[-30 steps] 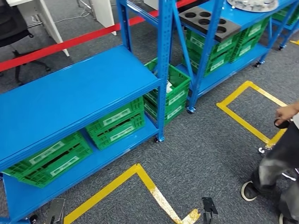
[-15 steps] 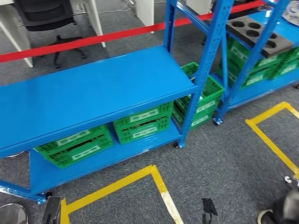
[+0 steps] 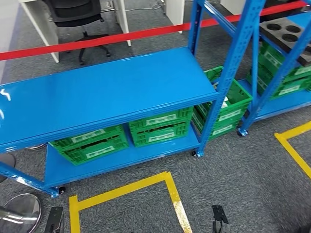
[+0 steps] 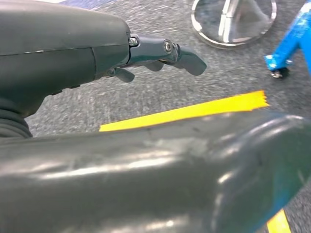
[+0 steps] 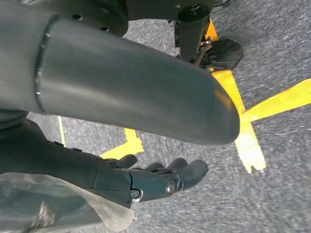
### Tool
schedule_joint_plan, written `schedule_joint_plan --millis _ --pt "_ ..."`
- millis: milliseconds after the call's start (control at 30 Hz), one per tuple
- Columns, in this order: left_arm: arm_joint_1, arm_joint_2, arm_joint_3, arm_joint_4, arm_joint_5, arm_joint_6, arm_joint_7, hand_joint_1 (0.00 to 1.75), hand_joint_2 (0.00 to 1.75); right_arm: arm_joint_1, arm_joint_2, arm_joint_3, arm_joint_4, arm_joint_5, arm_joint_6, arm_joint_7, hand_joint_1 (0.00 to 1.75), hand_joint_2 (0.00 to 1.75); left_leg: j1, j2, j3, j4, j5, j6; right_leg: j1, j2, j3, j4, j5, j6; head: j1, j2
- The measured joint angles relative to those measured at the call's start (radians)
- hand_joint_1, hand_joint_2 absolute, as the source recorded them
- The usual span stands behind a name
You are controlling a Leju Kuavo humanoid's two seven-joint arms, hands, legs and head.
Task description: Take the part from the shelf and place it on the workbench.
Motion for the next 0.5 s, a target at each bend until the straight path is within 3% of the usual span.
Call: schedule_joint_plan --millis 33,67,133,167,233,300,333,367,433,500 --pt "0.000 0.000 0.000 0.000 0.000 0.000 0.000 0.00 0.00 0.000 0.000 0.000 0.000 0.000 0.000 0.000 0.00 0.00 0.000 0.001 0.009 -0.018 0.012 0.001 0.000 -0.004 0.001 0.000 -0.001 0.000 0.000 0.000" --pt "0.000 0.000 0.001 0.000 0.000 -0.001 0.000 0.00 0.00 -0.001 0.000 -0.001 0.000 0.000 0.000 -0.001 0.00 0.00 -0.003 0.013 0.038 -0.076 0.043 0.007 0.002 -0.013 0.005 0.000 -0.004 0.001 0.000 0.000" --pt "0.000 0.000 0.002 0.000 -0.001 -0.001 0.003 0.00 0.00 -0.005 0.000 -0.006 0.000 -0.007 -0.010 -0.011 0.00 0.00 -0.016 0.053 0.104 -0.218 0.095 0.030 0.007 -0.045 0.014 0.001 -0.017 0.015 0.003 0.000" --pt "0.000 -0.001 0.003 0.000 -0.002 0.001 0.005 0.00 0.00 -0.007 0.001 -0.010 0.000 -0.015 -0.019 -0.020 0.00 0.00 -0.020 0.067 0.130 -0.275 0.111 0.043 0.009 -0.041 0.014 0.012 -0.032 0.025 0.005 0.000" --pt "0.000 -0.002 0.006 0.000 -0.006 0.005 0.007 0.00 0.00 -0.010 0.001 -0.023 -0.001 -0.033 -0.035 -0.037 0.00 0.00 -0.018 0.052 0.138 -0.297 0.110 0.057 0.008 0.004 -0.024 0.093 -0.083 0.040 0.010 0.000" --pt "-0.004 -0.003 0.006 0.000 -0.009 0.006 0.006 0.00 0.87 -0.007 0.001 -0.034 -0.001 -0.040 -0.036 -0.039 0.00 0.00 -0.016 0.034 0.138 -0.297 0.110 0.061 0.006 0.041 -0.094 0.224 -0.134 0.044 0.014 0.000" --pt "-0.004 -0.004 0.006 0.000 -0.010 0.006 0.006 0.00 1.31 -0.005 0.001 -0.038 -0.001 -0.042 -0.036 -0.040 0.00 0.44 -0.016 0.027 0.138 -0.296 0.109 0.062 0.006 0.046 -0.120 0.264 -0.138 0.045 0.014 0.000" --pt "-0.003 -0.004 0.007 0.000 -0.010 0.005 0.006 0.00 1.75 -0.004 0.001 -0.042 -0.001 -0.043 -0.036 -0.041 0.00 0.87 -0.016 0.020 0.140 -0.295 0.108 0.061 0.006 0.047 -0.132 0.270 -0.122 0.046 0.014 0.000" --pt "-0.003 -0.005 0.007 0.000 -0.009 0.003 0.013 0.00 1.75 -0.004 0.001 -0.047 -0.001 -0.046 -0.037 -0.053 0.00 1.75 -0.014 0.011 0.144 -0.292 0.103 0.057 0.004 0.047 -0.103 0.175 -0.043 0.048 0.014 0.000" --pt "-0.002 -0.001 0.001 -0.003 -0.004 -0.006 0.026 0.00 1.75 -0.002 0.001 -0.047 -0.001 -0.056 -0.039 -0.060 0.00 1.75 -0.015 0.004 0.144 -0.283 0.096 0.048 0.003 0.050 -0.053 0.058 0.009 0.045 0.014 0.000"
